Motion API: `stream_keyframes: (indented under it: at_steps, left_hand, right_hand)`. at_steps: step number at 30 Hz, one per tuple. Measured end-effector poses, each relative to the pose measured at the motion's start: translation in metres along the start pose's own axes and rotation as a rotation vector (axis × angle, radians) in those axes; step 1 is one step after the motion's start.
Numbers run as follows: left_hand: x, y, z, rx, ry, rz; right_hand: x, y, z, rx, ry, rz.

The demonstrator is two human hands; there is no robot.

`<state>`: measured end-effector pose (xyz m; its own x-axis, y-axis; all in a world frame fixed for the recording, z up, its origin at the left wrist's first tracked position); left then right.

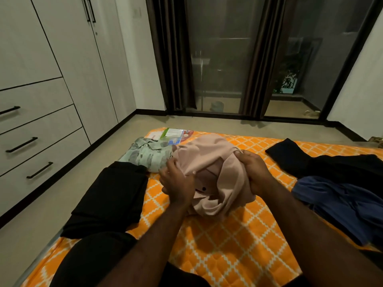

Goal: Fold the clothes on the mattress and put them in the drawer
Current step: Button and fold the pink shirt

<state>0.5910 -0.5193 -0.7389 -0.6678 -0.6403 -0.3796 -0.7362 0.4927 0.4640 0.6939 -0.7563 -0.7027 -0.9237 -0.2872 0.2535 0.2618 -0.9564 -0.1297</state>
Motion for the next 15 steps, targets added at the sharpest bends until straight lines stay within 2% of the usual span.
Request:
stream_keyframes:
  at_steps: [4, 6, 8, 11, 13, 15]
  left_hand:
    - [0.015, -0.012, -0.026, -0.121, -0.282, 0.051]
    - [0.022, -0.012, -0.039, -0.178, -0.424, 0.006]
    - [0.029, -0.021, -0.055, -0.076, -0.544, 0.065]
    - [0.039, -0.058, -0.059, 0.258, -0.492, 0.363]
    - [0.043, -0.074, -0.048, 0.381, -0.392, 0.468]
    - [0.041, -0.077, -0.037, 0.519, -0.261, 0.491]
  right_hand:
    - [0.002, -0.002, 0.001, -0.077, -0.012, 0.045]
    - [0.003, -0.003, 0.003, -0.116, -0.010, 0.077]
    - [0.003, -0.009, 0.002, -0.160, -0.009, 0.128]
    - [0.002, -0.030, -0.004, -0.096, -0.028, 0.271]
    - [0.009, -0.050, -0.014, 0.048, -0.086, 0.427]
    - [0.017, -0.061, -0.016, 0.206, -0.078, 0.481]
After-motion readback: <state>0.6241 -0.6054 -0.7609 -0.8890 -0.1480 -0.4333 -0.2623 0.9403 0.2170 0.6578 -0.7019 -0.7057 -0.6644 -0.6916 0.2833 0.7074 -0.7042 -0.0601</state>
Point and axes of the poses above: each hand's wrist, its own x-axis away from the middle knuckle, its own y-axis out of the back of the hand, z = x × y, the point moved 10 cm from there along -x, towards the middle knuckle, and after that the axes turned 13 degrees about -y, right-handed, at the moved point
